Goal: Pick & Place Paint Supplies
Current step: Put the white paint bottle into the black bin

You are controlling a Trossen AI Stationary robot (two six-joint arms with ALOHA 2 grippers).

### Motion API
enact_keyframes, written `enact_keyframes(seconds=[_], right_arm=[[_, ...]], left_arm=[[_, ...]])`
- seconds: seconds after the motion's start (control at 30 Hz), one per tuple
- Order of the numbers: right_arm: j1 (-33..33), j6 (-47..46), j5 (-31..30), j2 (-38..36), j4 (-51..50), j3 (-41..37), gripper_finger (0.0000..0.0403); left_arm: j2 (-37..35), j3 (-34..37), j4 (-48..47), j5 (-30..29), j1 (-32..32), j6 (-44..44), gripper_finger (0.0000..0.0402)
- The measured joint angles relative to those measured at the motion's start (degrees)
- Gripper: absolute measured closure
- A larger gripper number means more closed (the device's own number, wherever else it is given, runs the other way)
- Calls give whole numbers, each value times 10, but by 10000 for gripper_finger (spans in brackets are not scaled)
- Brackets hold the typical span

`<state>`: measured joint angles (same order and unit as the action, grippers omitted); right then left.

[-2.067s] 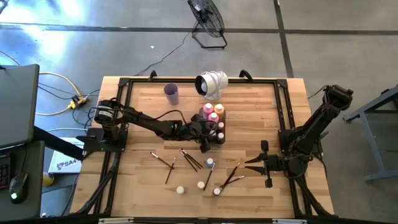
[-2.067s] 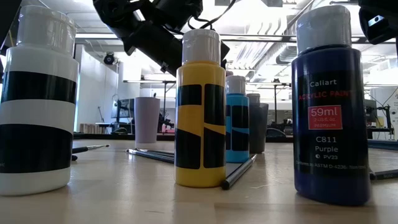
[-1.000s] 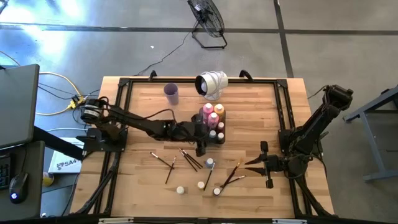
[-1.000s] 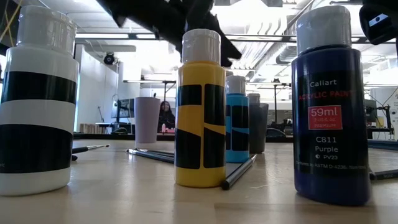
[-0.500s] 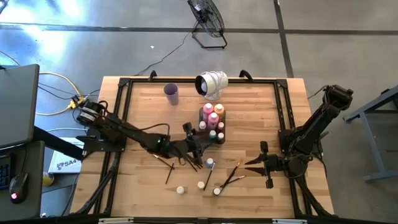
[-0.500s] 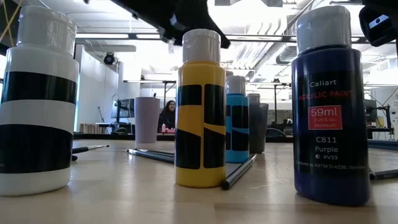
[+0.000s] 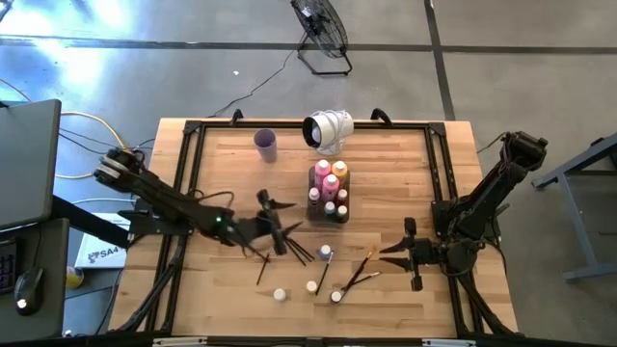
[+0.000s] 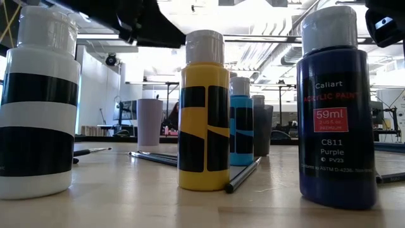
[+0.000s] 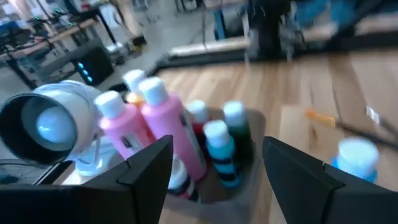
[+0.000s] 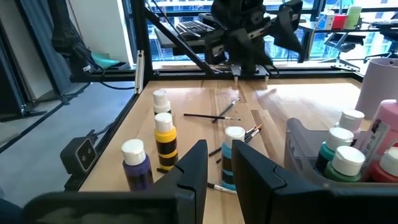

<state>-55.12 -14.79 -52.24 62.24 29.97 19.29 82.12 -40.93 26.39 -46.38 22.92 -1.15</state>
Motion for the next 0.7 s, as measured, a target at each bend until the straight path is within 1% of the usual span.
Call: enact_keyframes(seconds=[0.07, 0.1, 0.2, 0.3, 0.37, 0.57, 0.63, 0.7], right_arm=[[0, 0, -3, 0, 0, 0, 339], [0, 0, -4, 0, 0, 0, 339], [0, 0, -4, 0, 0, 0, 339], [0, 0, -4, 0, -1, 0, 339], [0, 0, -4, 0, -1, 0, 339], [0, -1, -4, 0, -3, 0, 339], [0, -2, -3, 0, -3, 0, 339], [0, -2, -4, 0, -6, 0, 339]], left_arm=[[-18, 36, 66, 10, 0, -11, 160], [-27, 55, 97, 24, 0, -22, 160], [-45, 102, 188, 101, 0, -50, 160], [-62, 141, 241, 169, 0, -75, 160], [-76, 162, 244, 193, 0, -76, 160], [-100, 199, 244, 207, 0, -45, 160], [-103, 207, 244, 229, 0, -32, 160], [-103, 213, 245, 270, 0, -20, 160]])
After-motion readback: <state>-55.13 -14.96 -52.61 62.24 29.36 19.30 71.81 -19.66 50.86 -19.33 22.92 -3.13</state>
